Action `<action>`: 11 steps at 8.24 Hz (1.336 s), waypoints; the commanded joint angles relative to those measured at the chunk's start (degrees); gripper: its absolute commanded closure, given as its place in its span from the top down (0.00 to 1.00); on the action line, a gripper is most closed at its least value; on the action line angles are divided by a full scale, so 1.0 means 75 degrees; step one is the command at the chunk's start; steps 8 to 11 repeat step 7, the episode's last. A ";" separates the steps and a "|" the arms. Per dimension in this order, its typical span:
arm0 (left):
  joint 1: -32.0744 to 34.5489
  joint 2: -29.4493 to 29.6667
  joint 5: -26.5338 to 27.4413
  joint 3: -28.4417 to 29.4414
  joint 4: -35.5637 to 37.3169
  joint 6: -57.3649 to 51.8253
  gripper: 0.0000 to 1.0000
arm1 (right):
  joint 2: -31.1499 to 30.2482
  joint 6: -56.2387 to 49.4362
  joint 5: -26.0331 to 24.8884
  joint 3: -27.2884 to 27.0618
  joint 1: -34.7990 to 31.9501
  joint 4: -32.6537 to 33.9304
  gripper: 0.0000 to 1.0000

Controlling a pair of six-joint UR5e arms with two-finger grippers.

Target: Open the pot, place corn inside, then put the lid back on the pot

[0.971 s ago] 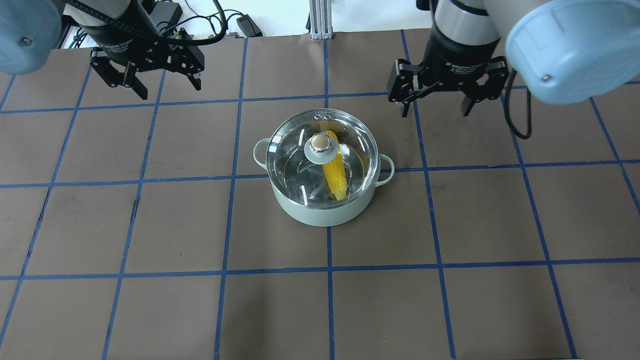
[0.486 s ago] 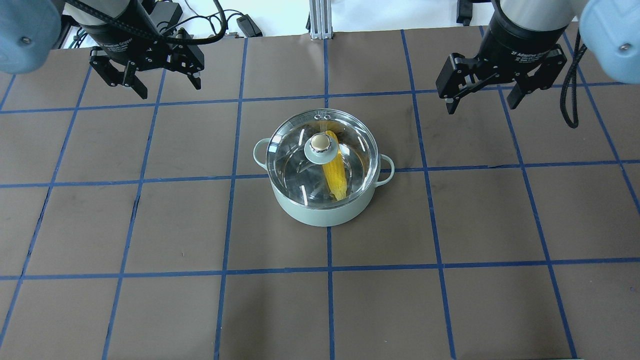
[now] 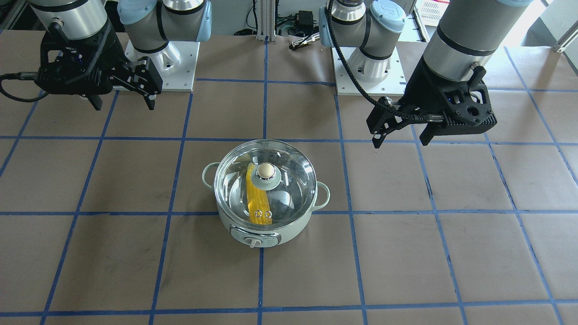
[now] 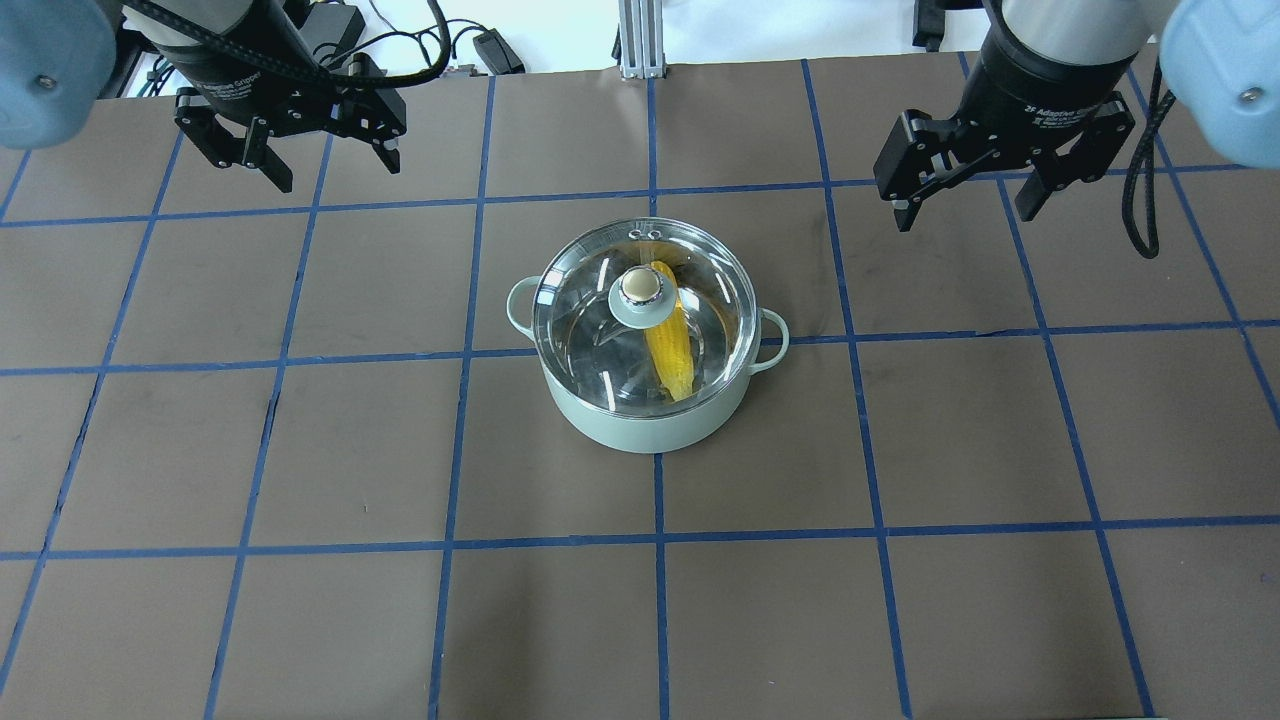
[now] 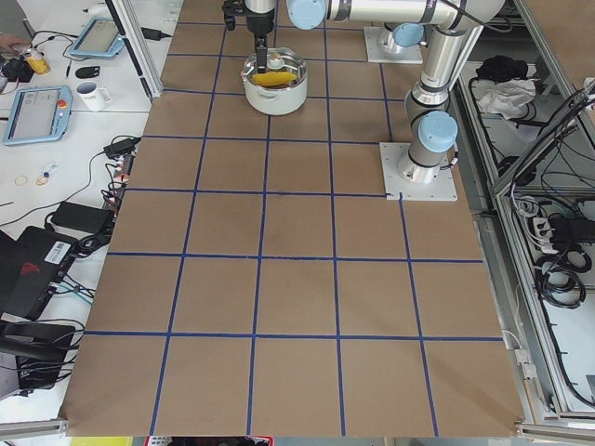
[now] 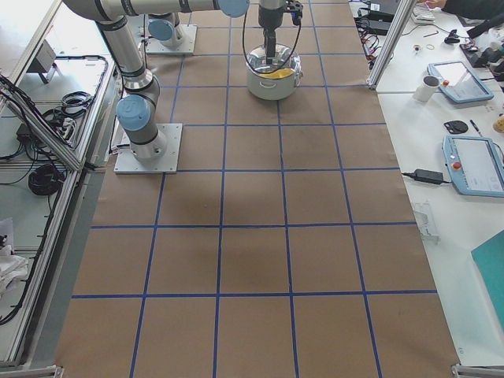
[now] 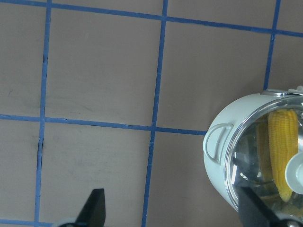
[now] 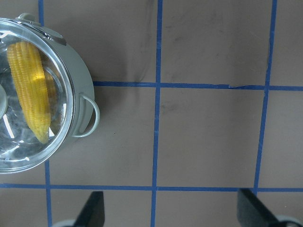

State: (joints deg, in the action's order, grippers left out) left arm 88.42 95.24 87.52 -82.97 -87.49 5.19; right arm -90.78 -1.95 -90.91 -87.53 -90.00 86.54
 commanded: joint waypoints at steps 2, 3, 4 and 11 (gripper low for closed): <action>0.0000 0.0016 0.0026 -0.0012 0.0005 0.0011 1.00 | 0.0033 -0.0114 0.0005 -0.0024 0.0000 -0.0043 1.00; 0.0000 0.0016 0.0003 0.0000 0.0005 0.0011 1.00 | 0.0033 -0.0115 0.0016 -0.0024 0.0000 -0.0054 1.00; 0.0000 0.0016 0.0015 0.0000 0.0005 0.0011 1.00 | 0.0033 -0.0126 -0.0019 -0.0036 0.0012 -0.0124 1.00; 0.0000 0.0016 0.0003 0.0000 0.0005 0.0011 1.00 | -0.0002 -0.0126 -0.0019 -0.0036 0.0001 -0.0195 1.00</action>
